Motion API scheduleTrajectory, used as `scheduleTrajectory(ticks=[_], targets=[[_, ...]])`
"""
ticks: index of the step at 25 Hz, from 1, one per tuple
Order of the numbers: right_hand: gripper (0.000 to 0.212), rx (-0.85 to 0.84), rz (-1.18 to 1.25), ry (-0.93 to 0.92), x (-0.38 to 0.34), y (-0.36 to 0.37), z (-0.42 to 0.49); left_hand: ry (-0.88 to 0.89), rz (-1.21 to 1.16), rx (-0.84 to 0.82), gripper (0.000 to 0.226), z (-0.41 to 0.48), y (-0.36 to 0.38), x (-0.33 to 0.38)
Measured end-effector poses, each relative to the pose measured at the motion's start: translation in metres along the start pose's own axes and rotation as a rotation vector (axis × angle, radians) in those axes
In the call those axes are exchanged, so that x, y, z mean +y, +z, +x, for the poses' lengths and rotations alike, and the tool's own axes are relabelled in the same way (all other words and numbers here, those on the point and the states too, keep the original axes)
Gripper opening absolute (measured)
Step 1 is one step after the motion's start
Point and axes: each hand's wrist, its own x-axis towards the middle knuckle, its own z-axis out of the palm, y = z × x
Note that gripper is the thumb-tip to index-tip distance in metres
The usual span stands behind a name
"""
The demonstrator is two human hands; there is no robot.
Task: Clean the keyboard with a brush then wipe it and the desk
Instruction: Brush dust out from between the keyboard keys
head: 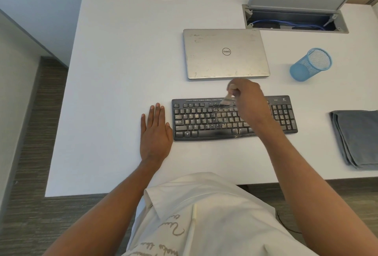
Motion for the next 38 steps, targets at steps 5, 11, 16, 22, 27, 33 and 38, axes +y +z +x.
scheduleTrajectory(ticks=[5, 11, 16, 22, 27, 33, 38], targets=[[0.024, -0.069, 0.137, -0.131, -0.043, 0.031, -0.001, -0.002, -0.004, -0.002, 0.06, 0.0, 0.0, 0.0], [0.03, -0.022, 0.104, 0.091, 0.005, 0.006, -0.003, -0.01, 0.003, -0.003, 0.06, 0.001, 0.0, 0.0], [0.021, 0.156, 0.1, 0.111, 0.011, -0.005, -0.005, -0.012, 0.006, -0.006, 0.06, 0.001, 0.001, 0.0], [0.022, 0.222, 0.31, 0.039, -0.032, 0.024, -0.015, -0.004, 0.007, -0.005, 0.06, 0.0, 0.0, 0.0], [0.019, 0.168, 0.144, 0.005, -0.022, 0.044, -0.019, -0.008, 0.013, -0.006, 0.06, 0.001, 0.001, 0.0], [0.025, 0.153, 0.13, 0.025, -0.014, 0.028, -0.013, -0.011, 0.013, -0.011, 0.06, 0.001, 0.001, 0.0], [0.024, 0.217, 0.195, 0.03, -0.014, 0.027, -0.006, -0.01, 0.004, -0.007, 0.06, 0.0, 0.0, 0.0]])
